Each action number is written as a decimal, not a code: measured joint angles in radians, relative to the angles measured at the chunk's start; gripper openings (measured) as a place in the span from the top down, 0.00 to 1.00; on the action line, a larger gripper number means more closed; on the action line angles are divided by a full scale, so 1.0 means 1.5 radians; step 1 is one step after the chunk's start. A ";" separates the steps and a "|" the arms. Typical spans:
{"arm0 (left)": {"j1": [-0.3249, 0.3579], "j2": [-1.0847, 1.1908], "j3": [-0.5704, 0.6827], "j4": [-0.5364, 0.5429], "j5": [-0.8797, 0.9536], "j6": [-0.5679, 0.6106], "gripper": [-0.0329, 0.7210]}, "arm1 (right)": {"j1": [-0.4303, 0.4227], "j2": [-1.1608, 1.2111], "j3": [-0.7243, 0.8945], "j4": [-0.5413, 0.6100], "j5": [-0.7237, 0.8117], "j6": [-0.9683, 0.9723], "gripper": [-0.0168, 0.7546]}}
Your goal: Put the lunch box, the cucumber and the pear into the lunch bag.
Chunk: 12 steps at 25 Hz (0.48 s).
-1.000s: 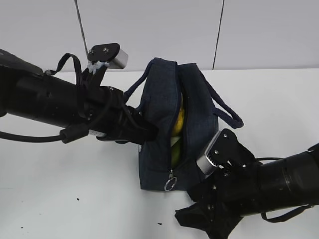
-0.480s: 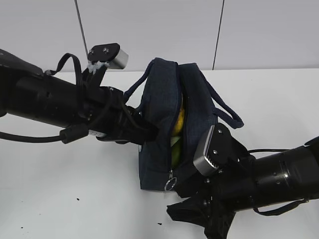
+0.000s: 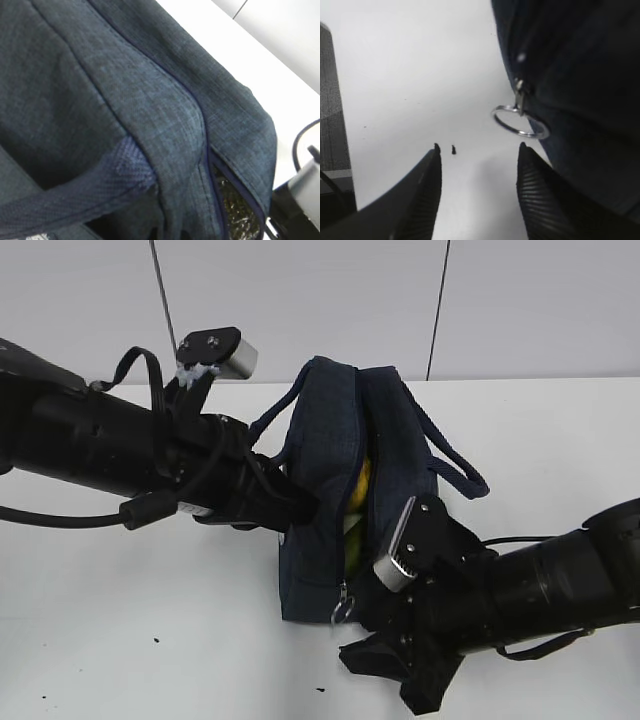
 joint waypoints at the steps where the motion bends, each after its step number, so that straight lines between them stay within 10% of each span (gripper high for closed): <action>1: 0.000 0.000 0.000 0.000 0.000 0.000 0.97 | 0.000 0.005 -0.007 0.000 -0.003 0.000 0.48; 12: 0.000 0.000 0.000 0.001 0.008 0.000 0.97 | 0.000 0.016 -0.039 0.001 -0.036 -0.001 0.48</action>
